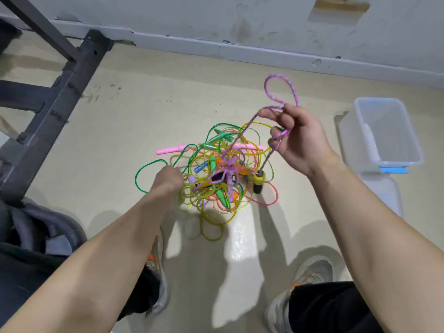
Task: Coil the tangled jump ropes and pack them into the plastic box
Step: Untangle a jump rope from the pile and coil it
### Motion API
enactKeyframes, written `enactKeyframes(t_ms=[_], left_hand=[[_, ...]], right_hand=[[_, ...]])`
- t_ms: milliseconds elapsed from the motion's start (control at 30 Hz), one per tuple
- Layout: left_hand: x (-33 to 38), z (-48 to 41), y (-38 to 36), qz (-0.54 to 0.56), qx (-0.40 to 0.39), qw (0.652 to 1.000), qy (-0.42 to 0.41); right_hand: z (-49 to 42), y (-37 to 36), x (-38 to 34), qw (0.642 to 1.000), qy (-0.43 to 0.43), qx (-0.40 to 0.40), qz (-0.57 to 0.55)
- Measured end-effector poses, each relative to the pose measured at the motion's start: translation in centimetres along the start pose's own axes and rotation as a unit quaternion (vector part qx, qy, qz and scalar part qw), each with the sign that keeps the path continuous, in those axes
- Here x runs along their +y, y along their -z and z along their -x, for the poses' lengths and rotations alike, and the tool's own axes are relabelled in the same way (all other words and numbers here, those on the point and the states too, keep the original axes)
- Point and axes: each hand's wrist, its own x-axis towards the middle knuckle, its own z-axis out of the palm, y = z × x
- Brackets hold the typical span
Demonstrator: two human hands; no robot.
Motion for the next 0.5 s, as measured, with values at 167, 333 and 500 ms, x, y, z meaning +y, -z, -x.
enactKeyframes(t_ms=[167, 333, 500], left_hand=[[1.0, 1.6, -0.5, -0.013, 0.103, 0.994, -0.043], [8.4, 5.0, -1.8, 0.182, -0.130, 0.922, -0.315], [7.0, 3.7, -2.1, -0.008, -0.012, 0.947, -0.321]], right_hand=[[0.4, -2.8, -2.3, 0.999, -0.020, -0.039, 0.016], [0.5, -4.4, -3.0, 0.998, -0.017, -0.054, 0.009], [1.1, -3.0, -4.8, 0.996, 0.061, 0.011, -0.070]])
